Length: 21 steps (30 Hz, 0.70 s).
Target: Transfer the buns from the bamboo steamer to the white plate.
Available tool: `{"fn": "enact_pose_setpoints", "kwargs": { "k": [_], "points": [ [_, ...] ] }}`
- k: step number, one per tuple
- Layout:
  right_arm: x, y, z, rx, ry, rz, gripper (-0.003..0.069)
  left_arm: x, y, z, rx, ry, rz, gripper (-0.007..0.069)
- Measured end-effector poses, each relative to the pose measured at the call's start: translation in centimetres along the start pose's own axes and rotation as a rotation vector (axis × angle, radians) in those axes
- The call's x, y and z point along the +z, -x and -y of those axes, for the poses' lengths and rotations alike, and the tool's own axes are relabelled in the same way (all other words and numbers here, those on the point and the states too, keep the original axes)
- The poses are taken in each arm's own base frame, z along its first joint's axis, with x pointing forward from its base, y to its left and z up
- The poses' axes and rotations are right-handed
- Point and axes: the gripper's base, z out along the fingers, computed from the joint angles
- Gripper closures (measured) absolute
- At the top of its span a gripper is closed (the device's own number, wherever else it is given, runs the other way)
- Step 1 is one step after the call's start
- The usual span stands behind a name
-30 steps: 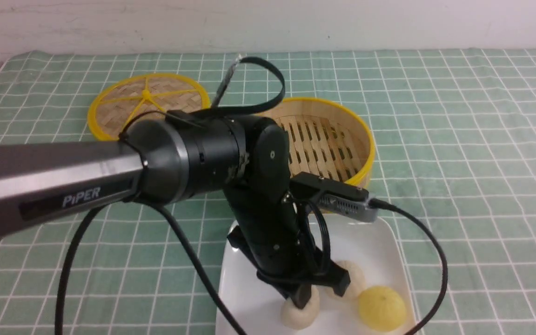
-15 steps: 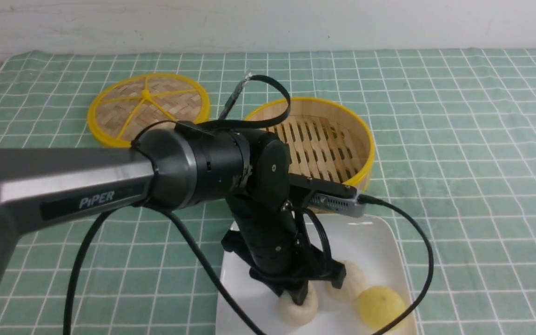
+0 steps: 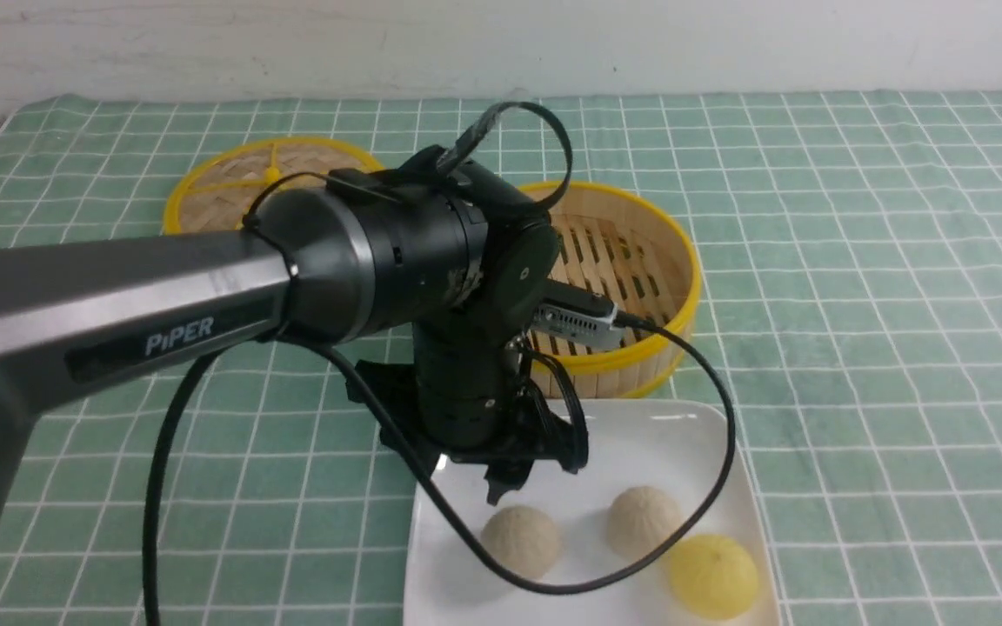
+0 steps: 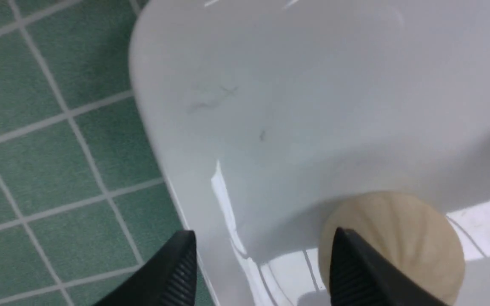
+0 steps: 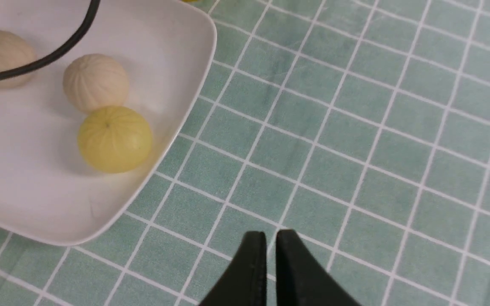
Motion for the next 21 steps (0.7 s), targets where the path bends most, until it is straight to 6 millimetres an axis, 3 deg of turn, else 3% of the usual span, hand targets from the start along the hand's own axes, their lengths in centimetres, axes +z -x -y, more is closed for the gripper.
{"fn": "enact_pose_setpoints", "kwargs": {
  "k": [5, 9, 11, 14, 17, 19, 21],
  "points": [
    [-4.5, -2.2, 0.0, 0.05, -0.044, 0.148, 0.0603, -0.5, 0.3, 0.0, -0.001, 0.0, 0.012, 0.0193],
    [-6.4, -4.4, -0.1, 0.097, -0.053, 0.326, 0.0629, -0.5, 0.3, 0.0, 0.003, 0.001, 0.012, 0.0193],
    [-6.5, -5.1, -0.1, 0.1, -0.057, 0.402, 0.065, -0.5, 0.3, 0.0, 0.01, 0.002, 0.011, 0.0195],
    [-4.7, -6.1, 0.2, 0.087, -0.073, 0.557, 0.0674, -0.5, 0.3, 0.0, 0.029, 0.002, 0.008, 0.023],
    [-3.2, -6.4, 0.3, 0.082, -0.072, 0.599, 0.0674, -0.5, 0.3, 0.0, 0.039, 0.003, 0.006, 0.0274],
    [-1.9, -6.6, 0.3, 0.079, -0.07, 0.634, 0.0674, -0.5, 0.1, 0.0, 0.079, 0.004, -0.01, 0.0372],
    [-1.7, -6.6, 0.3, 0.078, -0.069, 0.647, 0.0674, -0.5, 0.1, 0.0, 0.099, 0.003, -0.019, 0.0412]
  ]
}}
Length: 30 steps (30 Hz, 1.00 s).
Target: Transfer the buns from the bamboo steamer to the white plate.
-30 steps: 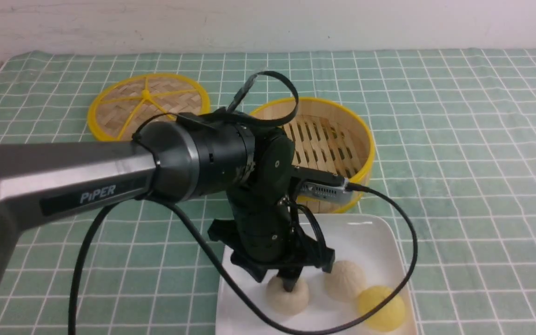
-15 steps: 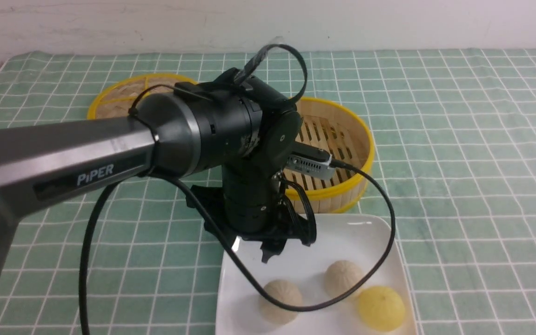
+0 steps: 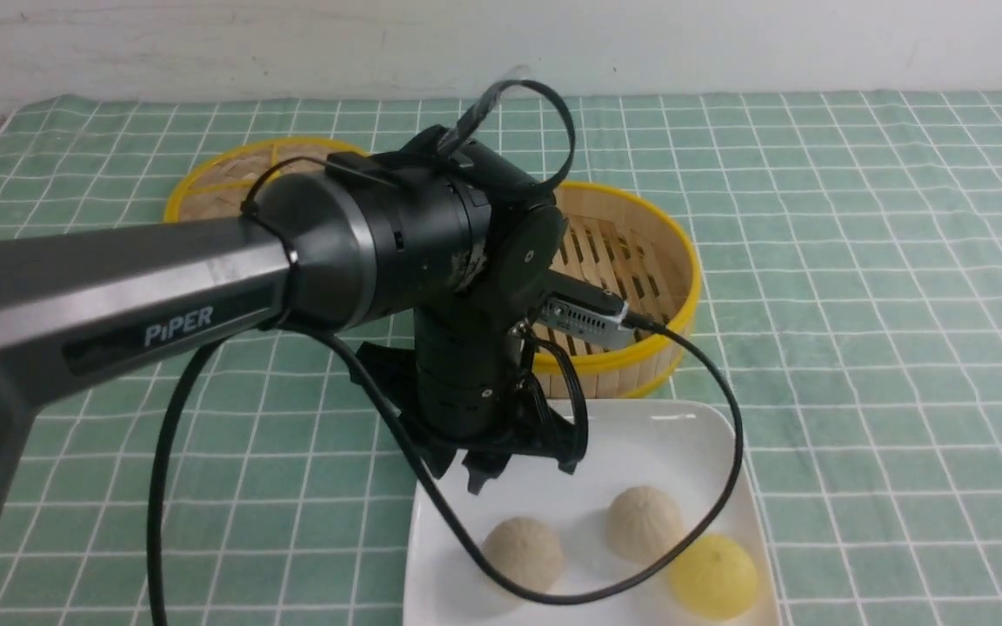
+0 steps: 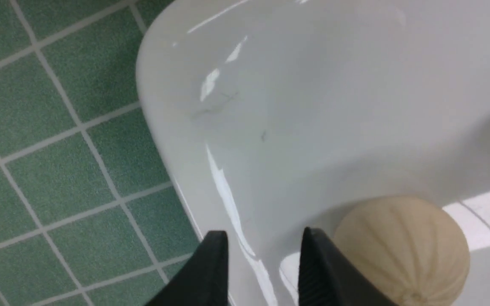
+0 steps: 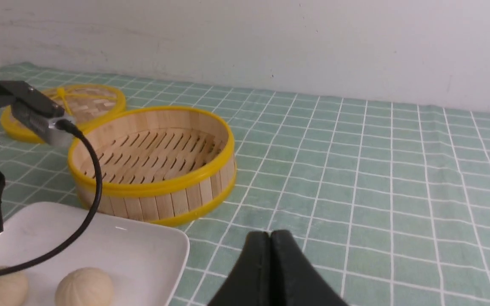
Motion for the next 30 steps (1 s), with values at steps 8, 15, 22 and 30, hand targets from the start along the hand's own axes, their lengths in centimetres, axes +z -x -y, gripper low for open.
{"fn": "enact_pose_setpoints", "kwargs": {
  "k": [8, 15, 22, 30],
  "points": [
    [0.1, 0.2, 0.0, 0.0, 0.003, 0.036, 0.067, 0.0, 0.0, 0.1, 0.053, -0.006, -0.003, 0.0623],
    [0.1, 0.2, 0.0, 0.0, 0.003, 0.037, 0.0667, 0.0, 0.2, 0.1, 0.053, -0.014, 0.02, 0.0623],
    [0.4, -0.5, 0.0, 0.0, 0.003, 0.028, 0.0664, 0.0, 0.3, 0.2, 0.053, -0.019, 0.037, 0.0623],
    [1.8, -5.6, 0.6, 0.006, -0.075, -0.088, 0.0657, -0.7, -0.1, -0.1, 0.055, -0.005, 0.017, 0.0623]
  ]
}}
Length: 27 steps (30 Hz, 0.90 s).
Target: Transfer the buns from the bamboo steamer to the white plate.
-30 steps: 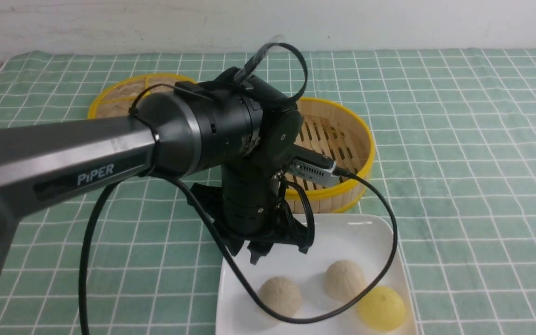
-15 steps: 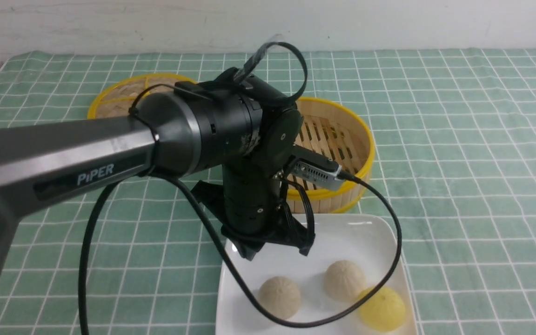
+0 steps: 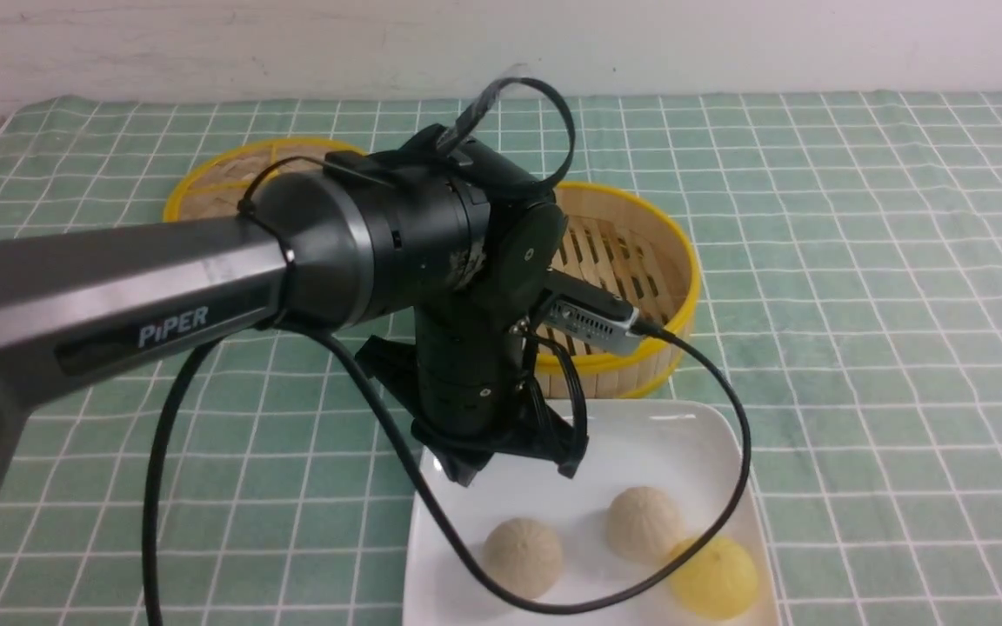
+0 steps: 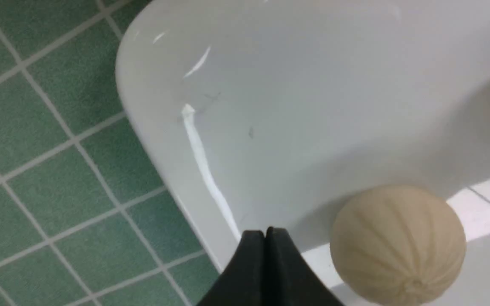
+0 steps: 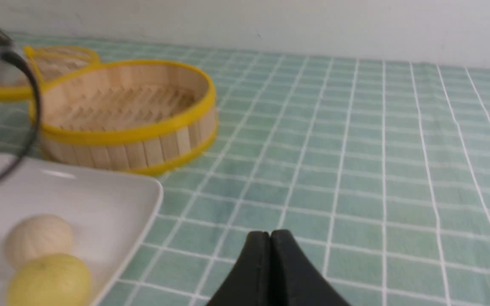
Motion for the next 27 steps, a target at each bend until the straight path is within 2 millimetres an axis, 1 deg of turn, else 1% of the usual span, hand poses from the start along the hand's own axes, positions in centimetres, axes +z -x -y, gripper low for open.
{"fn": "enact_pose_setpoints", "kwargs": {
  "k": [2, 4, 7, 8, 9, 10, 11, 12, 13, 14, 16, 17, 18, 20, 21, 22, 24, 27],
  "points": [
    [0.5, -1.5, 0.4, 0.011, -0.059, -0.054, 0.0657, -1.3, -0.3, -0.3, 0.001, 0.007, 0.02, 0.0623],
    [0.8, -2.5, 0.6, 0.02, -0.097, -0.088, 0.0657, -2.7, -0.6, -0.6, -0.002, 0.006, 0.047, 0.0623],
    [1.1, -4.0, 0.9, 0.033, -0.144, -0.139, 0.0656, -5.6, -1.5, -1.2, -0.007, 0.006, 0.098, 0.0623],
    [1.1, -4.1, 1.0, 0.037, -0.155, -0.133, 0.0654, -6.2, -1.8, -1.4, -0.008, 0.009, 0.108, 0.0623],
    [1.2, -4.1, 1.0, 0.039, -0.167, -0.124, 0.0654, -7.7, -2.4, -1.8, -0.01, 0.016, 0.133, 0.0623],
    [1.2, -4.0, 1.1, 0.039, -0.174, -0.118, 0.0653, -8.3, -2.7, -2.0, -0.011, 0.019, 0.141, 0.0623],
    [1.2, -4.0, 1.1, 0.042, -0.185, -0.114, 0.0652, -9.3, -3.2, -2.3, -0.013, 0.026, 0.156, 0.0623],
    [1.2, -4.0, 1.2, 0.043, -0.192, -0.113, 0.0651, -9.7, -3.4, -2.5, -0.014, 0.028, 0.165, 0.0622],
    [1.2, -4.0, 1.3, 0.048, -0.211, -0.107, 0.065, -11.3, -4.2, -3.0, -0.017, 0.036, 0.207, 0.062],
    [1.2, -4.0, 1.3, 0.051, -0.221, -0.106, 0.065, -12.2, -4.7, -3.3, -0.019, 0.038, 0.232, 0.0619],
    [1.1, -4.0, 1.5, 0.058, -0.249, -0.104, 0.0647, -14.7, -6.1, -4.1, -0.027, 0.045, 0.307, 0.0615],
    [1.1, -4.0, 1.5, 0.06, -0.259, -0.104, 0.0646, -15.2, -6.4, -4.3, -0.029, 0.049, 0.32, 0.0613],
    [1.1, -4.0, 1.6, 0.063, -0.272, -0.103, 0.0647, -17.0, -7.6, -4.9, -0.04, 0.05, 0.376, 0.0613],
    [1.1, -4.0, 1.7, 0.066, -0.282, -0.103, 0.0647, -18.6, -8.9, -5.4, -0.057, 0.05, 0.43, 0.0613],
    [1.1, -4.0, 1.7, 0.066, -0.284, -0.103, 0.0647, -19.0, -9.2, -5.6, -0.063, 0.047, 0.444, 0.0613],
    [1.1, -4.0, 1.7, 0.067, -0.285, -0.103, 0.0645, -20.5, -10.6, -6.1, -0.085, 0.039, 0.501, 0.0611],
    [1.1, -4.0, 1.7, 0.067, -0.285, -0.103, 0.0643, -21.8, -11.9, -6.6, -0.103, 0.028, 0.548, 0.061],
    [1.1, -4.0, 1.7, 0.067, -0.285, -0.103, 0.0641, -23.9, -14.4, -7.4, -0.124, 0.006, 0.635, 0.0609]
  ]
}}
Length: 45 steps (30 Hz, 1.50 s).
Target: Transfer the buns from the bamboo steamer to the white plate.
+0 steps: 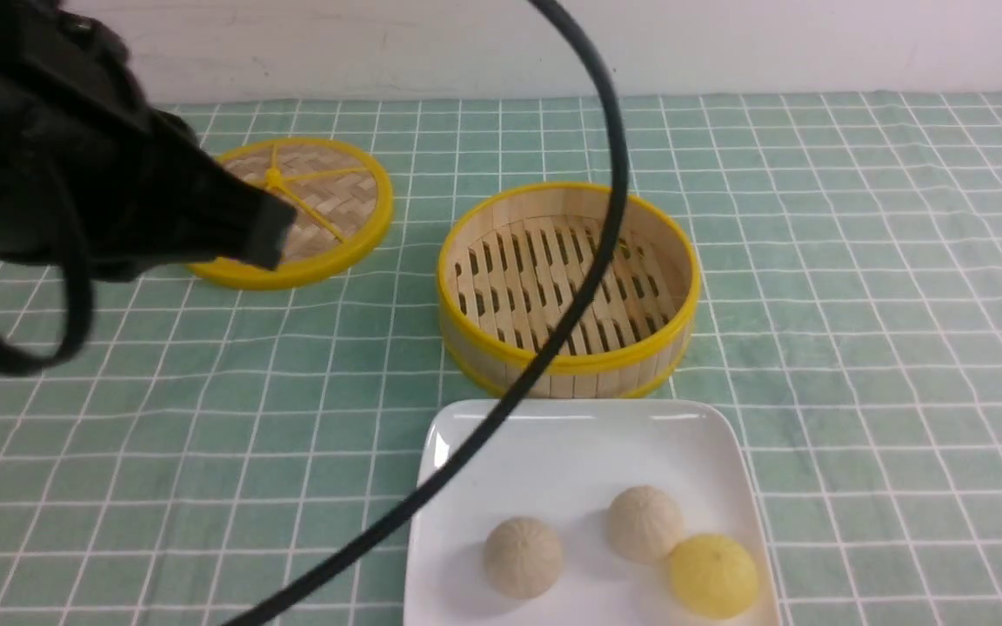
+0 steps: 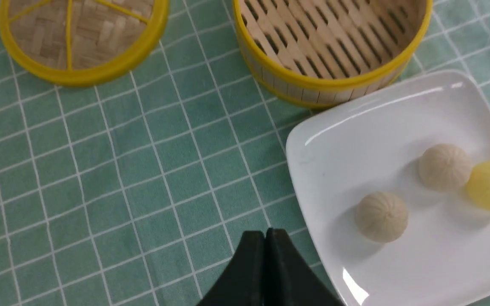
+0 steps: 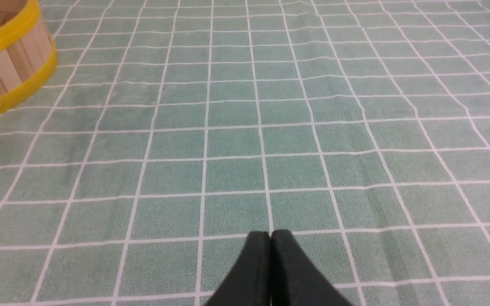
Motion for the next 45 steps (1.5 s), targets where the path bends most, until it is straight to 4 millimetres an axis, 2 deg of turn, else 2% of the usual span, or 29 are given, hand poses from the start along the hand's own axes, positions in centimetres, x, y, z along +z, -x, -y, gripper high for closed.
{"fn": "enact_pose_setpoints", "kwargs": {
  "k": [2, 3, 4, 7, 8, 9, 10, 11, 12, 13, 14, 16, 17, 18, 19, 24, 27, 31, 42, 44, 45],
  "points": [
    [0.0, 0.0, 0.0, 0.0, 0.0, 0.0, 0.0639, -1.8, -0.5, -0.6, -0.02, -0.014, 0.049, 0.0609],
    [0.0, 0.0, 0.0, 0.0, 0.0, 0.0, 0.0638, -3.6, -1.3, -1.2, -0.039, -0.034, 0.097, 0.0609],
    [0.0, 0.0, 0.0, 0.0, 0.0, 0.0, 0.0637, -3.9, -1.4, -1.3, -0.041, -0.036, 0.102, 0.0609],
    [0.0, 0.0, 0.0, 0.0, 0.0, 0.0, 0.0636, -6.4, -3.9, -2.2, -0.072, -0.094, 0.154, 0.0609],
    [0.0, 0.0, 0.0, 0.0, 0.0, 0.0, 0.0636, -7.1, -5.7, -2.5, -0.082, -0.124, 0.162, 0.0607],
    [0.0, 0.0, 0.0, 0.0, 0.0, 0.0, 0.0636, -7.2, -6.0, -2.6, -0.083, -0.127, 0.162, 0.0606],
    [0.0, 0.0, 0.0, 0.0, 0.0, 0.0, 0.0636, -7.3, -7.7, -2.8, -0.089, -0.15, 0.156, 0.0605],
    [0.0, 0.0, 0.0, 0.0, 0.0, 0.0, 0.0636, -7.3, -8.2, -2.9, -0.09, -0.156, 0.152, 0.0604],
    [0.0, 0.0, 0.0, -0.001, 0.0, 0.0, 0.0635, -7.0, -10.4, -3.1, -0.095, -0.173, 0.136, 0.0603],
    [0.0, 0.0, 0.0, -0.001, 0.0, 0.0, 0.0634, -6.8, -11.1, -3.2, -0.099, -0.178, 0.129, 0.0602],
    [0.0, 0.0, 0.0, -0.001, 0.0, 0.0, 0.0633, -6.4, -13.0, -3.4, -0.117, -0.188, 0.115, 0.0602],
    [0.0, 0.0, 0.0, -0.001, 0.0, 0.0, 0.0632, -6.0, -14.2, -3.5, -0.144, -0.195, 0.115, 0.0602],
    [0.0, 0.0, 0.0, -0.001, 0.0, 0.0, 0.0631, -5.4, -15.4, -3.6, -0.187, -0.222, 0.177, 0.0602],
    [0.0, 0.0, 0.0, -0.001, 0.0, 0.0, 0.0631, -5.4, -15.5, -3.6, -0.192, -0.227, 0.187, 0.0602],
    [0.0, 0.0, 0.0, -0.001, 0.0, 0.0, 0.0631, -4.7, -16.3, -3.5, -0.218, -0.261, 0.28, 0.0602],
    [0.0, 0.0, 0.0, -0.001, 0.0, 0.0, 0.063, -3.2, -16.1, -2.8, -0.236, -0.355, 0.537, 0.0601],
    [0.0, 0.0, 0.0, -0.001, 0.0, 0.0, 0.0629, -2.5, -16.0, -2.5, -0.235, -0.378, 0.591, 0.0599],
    [0.0, 0.0, 0.0, -0.001, 0.0, 0.0, 0.0627, -1.0, -16.6, -2.2, -0.228, -0.376, 0.574, 0.0592],
    [0.0, 0.0, 0.0, -0.001, 0.0, 0.0, 0.0618, 1.0, -18.2, -2.1, -0.215, -0.338, 0.457, 0.0588],
    [0.0, 0.0, 0.0, -0.001, 0.0, 0.0, 0.0615, 1.8, -18.6, -1.9, -0.211, -0.338, 0.45, 0.0585],
    [0.0, 0.0, 0.0, -0.001, 0.0, 0.0, 0.0613, 2.9, -19.2, -1.7, -0.207, -0.343, 0.45, 0.0583]
  ]
}}
